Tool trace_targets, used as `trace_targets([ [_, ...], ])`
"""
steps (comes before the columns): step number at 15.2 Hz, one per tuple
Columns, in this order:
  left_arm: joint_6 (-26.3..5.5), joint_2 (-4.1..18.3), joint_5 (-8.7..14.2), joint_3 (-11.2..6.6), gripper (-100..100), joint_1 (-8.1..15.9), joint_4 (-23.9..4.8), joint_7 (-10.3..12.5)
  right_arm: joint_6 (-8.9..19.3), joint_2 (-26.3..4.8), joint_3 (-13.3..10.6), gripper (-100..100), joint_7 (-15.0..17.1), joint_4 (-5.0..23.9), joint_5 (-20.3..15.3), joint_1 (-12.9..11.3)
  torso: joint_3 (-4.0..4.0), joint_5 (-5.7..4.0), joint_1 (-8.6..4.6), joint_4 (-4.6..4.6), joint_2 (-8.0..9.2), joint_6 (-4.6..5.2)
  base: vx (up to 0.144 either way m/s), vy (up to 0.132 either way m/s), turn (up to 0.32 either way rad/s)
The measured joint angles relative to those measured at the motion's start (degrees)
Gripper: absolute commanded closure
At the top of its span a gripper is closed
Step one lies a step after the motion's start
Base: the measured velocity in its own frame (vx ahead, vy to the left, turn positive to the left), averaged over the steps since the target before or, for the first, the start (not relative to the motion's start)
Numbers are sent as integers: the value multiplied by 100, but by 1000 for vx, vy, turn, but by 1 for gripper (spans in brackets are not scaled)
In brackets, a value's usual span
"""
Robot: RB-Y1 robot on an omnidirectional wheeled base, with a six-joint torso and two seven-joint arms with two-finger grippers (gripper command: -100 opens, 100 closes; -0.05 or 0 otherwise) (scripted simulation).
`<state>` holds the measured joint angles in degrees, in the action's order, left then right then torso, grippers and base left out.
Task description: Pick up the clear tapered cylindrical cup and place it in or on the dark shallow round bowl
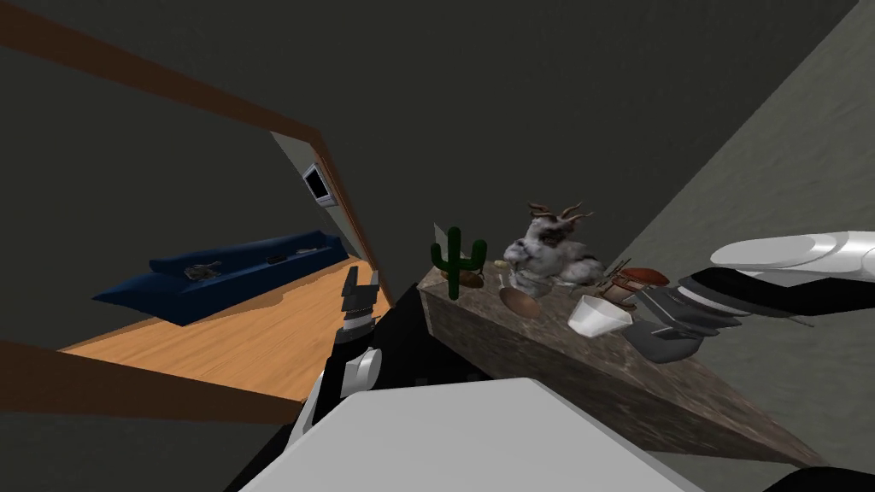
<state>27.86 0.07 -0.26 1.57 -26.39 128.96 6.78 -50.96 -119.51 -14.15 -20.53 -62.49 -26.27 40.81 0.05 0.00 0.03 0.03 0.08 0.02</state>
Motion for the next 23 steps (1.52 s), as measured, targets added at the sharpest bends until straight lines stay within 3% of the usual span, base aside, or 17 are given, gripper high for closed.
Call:
trace_targets([
  [1,0,0,0,1,0,1,0,0,-97,137,121,-100,-24,176,-81,77,0,-1,4,-1,1,-5,-19,40,232],
  [3,0,0,0,0,0,0,0,0,-169,274,-360,-100,-130,345,-38,-356,1,2,8,1,3,0,-17,30,145],
  [6,0,0,0,0,0,0,0,0,-504,763,74,-100,-78,847,-574,-390,2,3,10,1,4,-1,-11,32,78],
  [8,0,0,0,0,0,0,0,0,-521,757,40,-100,-100,893,-587,-654,0,3,6,0,-1,-1,0,6,-19],
  [11,0,0,0,0,0,0,0,0,-440,612,-421,-100,-272,869,-153,-1001,-2,0,-1,-1,-4,0,0,0,0],
  [13,0,0,0,0,0,0,0,0,-470,732,-452,-100,-195,910,-379,-1030,-2,-3,-6,-1,-2,1,-3,4,59],
  [14,0,0,0,0,0,1,0,0,-462,728,-575,-100,-242,949,-244,-1009,-2,-1,-3,-1,-2,-4,-13,15,216],
  [18,0,0,0,0,0,1,0,0,-572,1131,-464,-100,-312,1354,-505,-1045,1,-1,0,0,3,-3,-17,15,159],
  [21,0,0,0,0,0,1,0,0,-458,1094,-650,-100,-540,1412,2,-761,0,0,3,-1,1,-3,-10,13,110],
  [23,0,0,0,0,0,0,0,0,-540,1228,-613,-100,-530,1558,-209,-898,0,0,-2,0,0,1,-4,6,48],
])
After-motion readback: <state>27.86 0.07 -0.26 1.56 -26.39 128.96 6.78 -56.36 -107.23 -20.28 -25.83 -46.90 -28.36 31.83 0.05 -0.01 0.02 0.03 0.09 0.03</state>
